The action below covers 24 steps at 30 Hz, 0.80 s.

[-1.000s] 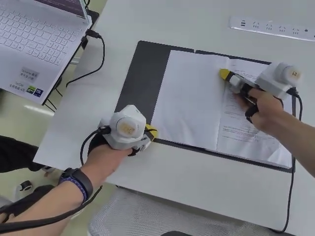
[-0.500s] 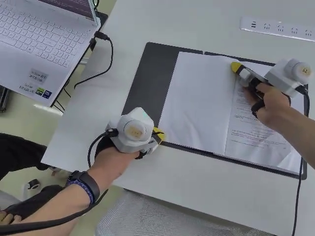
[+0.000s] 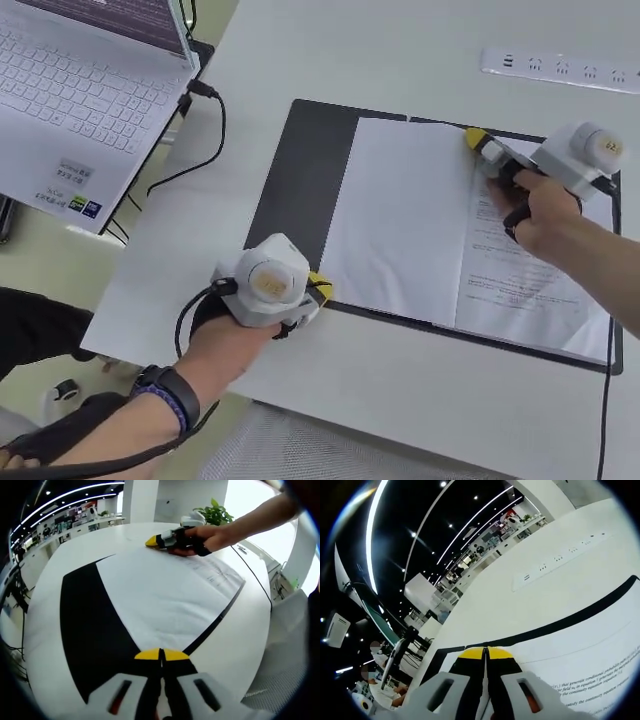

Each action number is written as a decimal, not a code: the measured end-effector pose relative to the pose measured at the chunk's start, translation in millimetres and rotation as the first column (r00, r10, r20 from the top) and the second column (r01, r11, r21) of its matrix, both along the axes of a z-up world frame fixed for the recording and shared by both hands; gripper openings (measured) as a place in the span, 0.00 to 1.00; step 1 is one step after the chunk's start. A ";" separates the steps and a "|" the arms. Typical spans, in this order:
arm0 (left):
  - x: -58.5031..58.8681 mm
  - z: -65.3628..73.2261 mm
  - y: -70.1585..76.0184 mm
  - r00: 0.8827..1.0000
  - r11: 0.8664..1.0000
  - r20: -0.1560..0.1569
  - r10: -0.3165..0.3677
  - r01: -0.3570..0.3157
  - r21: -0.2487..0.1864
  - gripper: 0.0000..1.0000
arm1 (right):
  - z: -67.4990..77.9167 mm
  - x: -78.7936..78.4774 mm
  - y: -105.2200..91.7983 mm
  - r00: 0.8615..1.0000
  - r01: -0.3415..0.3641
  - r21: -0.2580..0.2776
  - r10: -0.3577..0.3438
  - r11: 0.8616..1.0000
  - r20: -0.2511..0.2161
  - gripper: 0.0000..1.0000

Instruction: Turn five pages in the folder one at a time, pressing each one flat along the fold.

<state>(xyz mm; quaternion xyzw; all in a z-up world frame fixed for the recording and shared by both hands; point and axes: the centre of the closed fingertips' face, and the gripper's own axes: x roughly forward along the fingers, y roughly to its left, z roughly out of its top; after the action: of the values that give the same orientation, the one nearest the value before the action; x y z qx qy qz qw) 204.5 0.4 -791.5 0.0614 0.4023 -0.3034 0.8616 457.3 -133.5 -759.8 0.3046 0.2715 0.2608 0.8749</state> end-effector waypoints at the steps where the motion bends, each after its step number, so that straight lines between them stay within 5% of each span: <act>1: 0.1 0.1 -0.1 1.000 1.000 0.000 0.000 0.000 0.000 0.00 | -6.1 4.7 -2.4 1.000 -0.011 0.006 0.011 1.000 -0.001 0.00; 7: 0.1 0.3 0.2 1.000 1.000 0.007 0.013 -0.013 -0.008 0.00 | -0.3 -24.6 6.7 0.993 -0.115 -0.032 0.115 0.993 0.013 0.00; 18: 0.1 0.9 0.3 0.999 0.999 0.023 0.038 -0.037 -0.029 0.00 | -9.1 -43.8 0.2 0.991 -0.131 -0.010 0.131 0.991 -0.007 0.00; 24: 0.1 1.1 0.7 0.998 0.998 0.026 0.051 -0.050 -0.040 0.00 | -5.5 -67.9 -0.7 0.993 -0.114 0.028 0.114 0.993 -0.011 0.00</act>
<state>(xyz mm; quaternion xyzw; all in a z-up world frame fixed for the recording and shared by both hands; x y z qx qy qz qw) 204.6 1.1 -790.4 0.0383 0.3859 -0.2887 0.8754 389.4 -134.1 -765.4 0.3024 0.2904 0.3119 0.8526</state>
